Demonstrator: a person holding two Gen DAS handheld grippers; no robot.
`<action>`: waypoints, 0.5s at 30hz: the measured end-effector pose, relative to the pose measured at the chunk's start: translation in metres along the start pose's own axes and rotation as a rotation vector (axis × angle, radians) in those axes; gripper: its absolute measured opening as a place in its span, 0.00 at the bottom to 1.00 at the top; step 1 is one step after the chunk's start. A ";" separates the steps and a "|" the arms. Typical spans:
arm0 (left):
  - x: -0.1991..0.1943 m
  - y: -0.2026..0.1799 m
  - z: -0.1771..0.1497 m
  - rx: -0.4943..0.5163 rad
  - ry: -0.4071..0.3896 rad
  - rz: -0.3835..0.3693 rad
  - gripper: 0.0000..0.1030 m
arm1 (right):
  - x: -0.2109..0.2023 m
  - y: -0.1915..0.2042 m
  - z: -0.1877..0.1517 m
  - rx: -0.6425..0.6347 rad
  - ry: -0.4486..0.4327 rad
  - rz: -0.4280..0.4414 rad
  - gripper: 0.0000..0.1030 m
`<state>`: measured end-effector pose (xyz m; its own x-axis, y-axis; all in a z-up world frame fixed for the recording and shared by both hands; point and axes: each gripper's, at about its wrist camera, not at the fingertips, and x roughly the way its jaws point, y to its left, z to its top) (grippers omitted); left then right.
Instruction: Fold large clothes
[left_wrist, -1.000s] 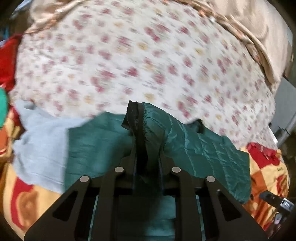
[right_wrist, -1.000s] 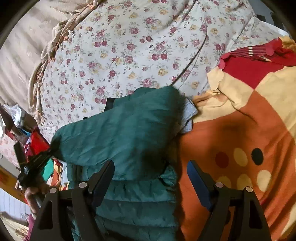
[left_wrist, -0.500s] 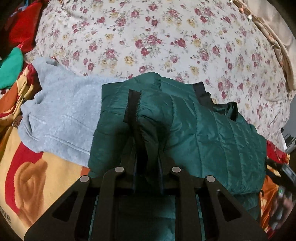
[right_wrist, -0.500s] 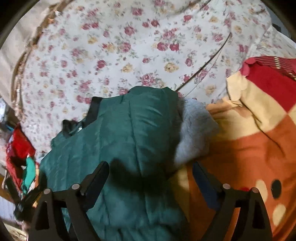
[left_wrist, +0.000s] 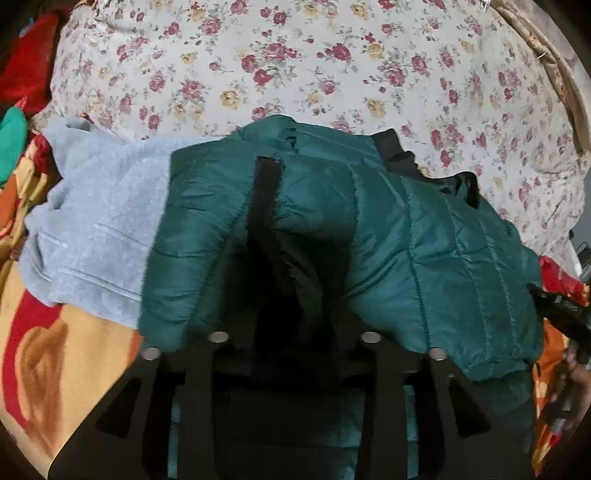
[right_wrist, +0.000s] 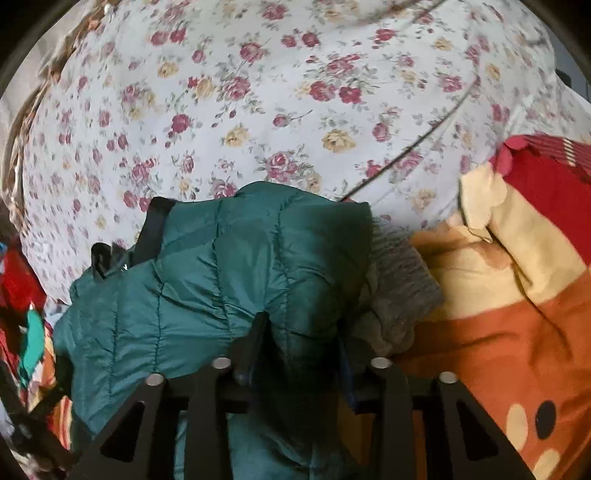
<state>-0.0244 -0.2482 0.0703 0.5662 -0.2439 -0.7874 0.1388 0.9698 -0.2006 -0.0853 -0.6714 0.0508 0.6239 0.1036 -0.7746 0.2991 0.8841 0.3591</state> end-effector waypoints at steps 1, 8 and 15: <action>-0.002 0.001 0.001 0.003 -0.004 0.014 0.49 | -0.010 0.001 0.000 0.000 -0.003 -0.030 0.50; -0.032 0.005 0.005 0.002 -0.091 0.059 0.64 | -0.066 0.044 -0.015 -0.129 -0.079 0.054 0.55; -0.025 -0.027 0.005 0.068 -0.116 0.063 0.64 | -0.031 0.114 -0.036 -0.271 -0.025 0.112 0.63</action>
<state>-0.0386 -0.2685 0.0985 0.6648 -0.1847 -0.7238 0.1530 0.9821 -0.1101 -0.0968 -0.5574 0.0964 0.6606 0.1988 -0.7239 0.0263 0.9576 0.2869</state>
